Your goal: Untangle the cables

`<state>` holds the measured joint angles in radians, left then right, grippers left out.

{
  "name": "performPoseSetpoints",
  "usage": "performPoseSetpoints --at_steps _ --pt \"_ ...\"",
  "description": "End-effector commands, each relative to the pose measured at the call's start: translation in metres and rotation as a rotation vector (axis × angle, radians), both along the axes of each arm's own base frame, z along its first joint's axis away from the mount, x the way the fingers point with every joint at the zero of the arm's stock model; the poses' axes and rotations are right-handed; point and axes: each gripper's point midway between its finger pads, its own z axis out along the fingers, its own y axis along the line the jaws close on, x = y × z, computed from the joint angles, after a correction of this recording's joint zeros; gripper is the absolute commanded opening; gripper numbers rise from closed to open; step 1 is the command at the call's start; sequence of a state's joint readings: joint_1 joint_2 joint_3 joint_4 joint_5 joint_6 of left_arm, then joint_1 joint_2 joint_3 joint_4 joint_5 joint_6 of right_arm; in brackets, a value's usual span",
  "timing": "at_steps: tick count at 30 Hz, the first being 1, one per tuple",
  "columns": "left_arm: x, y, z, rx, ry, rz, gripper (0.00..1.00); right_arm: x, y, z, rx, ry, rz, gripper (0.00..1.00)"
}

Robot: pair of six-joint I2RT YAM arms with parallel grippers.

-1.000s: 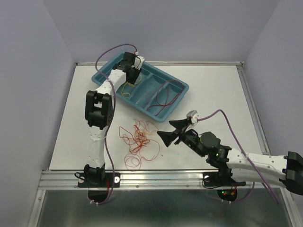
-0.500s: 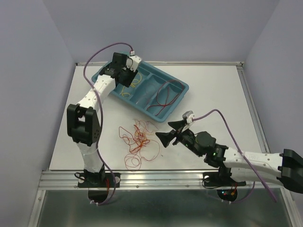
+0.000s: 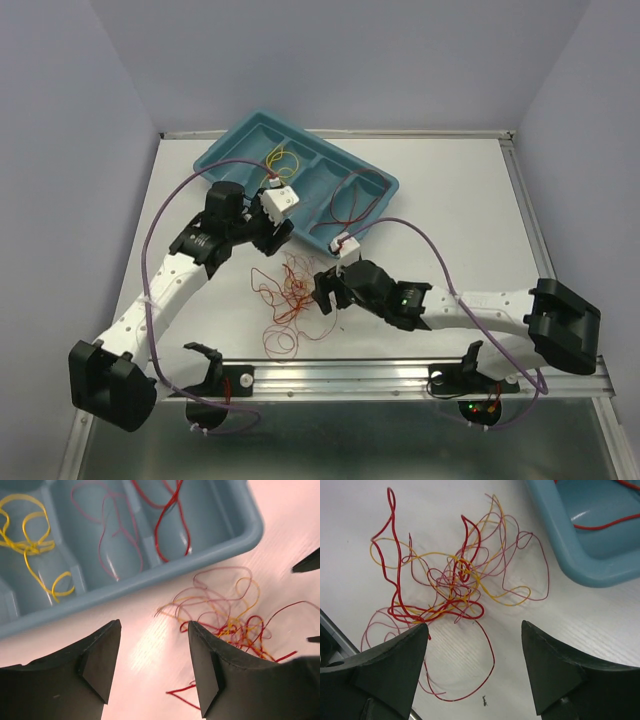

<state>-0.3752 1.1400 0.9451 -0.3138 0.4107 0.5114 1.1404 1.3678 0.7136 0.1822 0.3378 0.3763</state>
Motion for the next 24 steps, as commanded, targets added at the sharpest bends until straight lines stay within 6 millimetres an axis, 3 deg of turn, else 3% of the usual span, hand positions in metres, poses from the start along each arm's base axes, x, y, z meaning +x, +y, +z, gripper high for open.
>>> performPoseSetpoints --at_steps 1,2,6,11,12,13,15,16,19,20,22,24 --pt "-0.011 -0.029 0.034 -0.142 -0.112 -0.128 0.68 -0.018 0.006 -0.008 -0.017 0.111 0.054 0.83" --pt "-0.018 -0.03 0.04 -0.164 -0.143 -0.148 0.68 -0.021 0.005 -0.021 -0.043 0.139 0.058 0.83" --pt "-0.034 -0.028 0.021 -0.178 -0.199 -0.191 0.68 -0.023 0.006 -0.044 -0.097 0.205 0.035 0.84" --pt "-0.044 -0.026 0.015 -0.17 -0.232 -0.223 0.68 -0.018 0.005 -0.074 -0.194 0.254 -0.013 0.75" --pt "-0.045 -0.026 0.014 -0.171 -0.234 -0.225 0.68 -0.018 0.005 -0.085 -0.223 0.269 -0.022 0.7" --pt "-0.045 -0.026 0.017 -0.176 -0.245 -0.228 0.68 -0.021 0.011 -0.083 -0.216 0.282 0.003 0.43" --pt "-0.046 -0.027 0.017 -0.181 -0.253 -0.234 0.68 -0.023 0.014 -0.08 -0.208 0.286 0.022 0.16" --pt "-0.046 -0.027 0.016 -0.181 -0.25 -0.235 0.68 -0.021 0.015 -0.069 -0.184 0.267 0.022 0.0" --pt "-0.048 -0.028 0.015 -0.183 -0.25 -0.246 0.68 -0.018 0.013 -0.042 -0.127 0.206 0.035 0.01" --pt "-0.049 -0.028 0.016 -0.187 -0.251 -0.248 0.68 -0.019 0.012 -0.018 -0.075 0.168 0.048 0.01" --pt "-0.052 -0.028 0.019 -0.196 -0.263 -0.258 0.68 -0.017 0.006 0.007 -0.04 0.11 0.057 0.01" --pt "-0.058 -0.028 0.022 -0.205 -0.28 -0.27 0.68 -0.02 0.006 0.057 0.056 0.049 0.09 0.01"
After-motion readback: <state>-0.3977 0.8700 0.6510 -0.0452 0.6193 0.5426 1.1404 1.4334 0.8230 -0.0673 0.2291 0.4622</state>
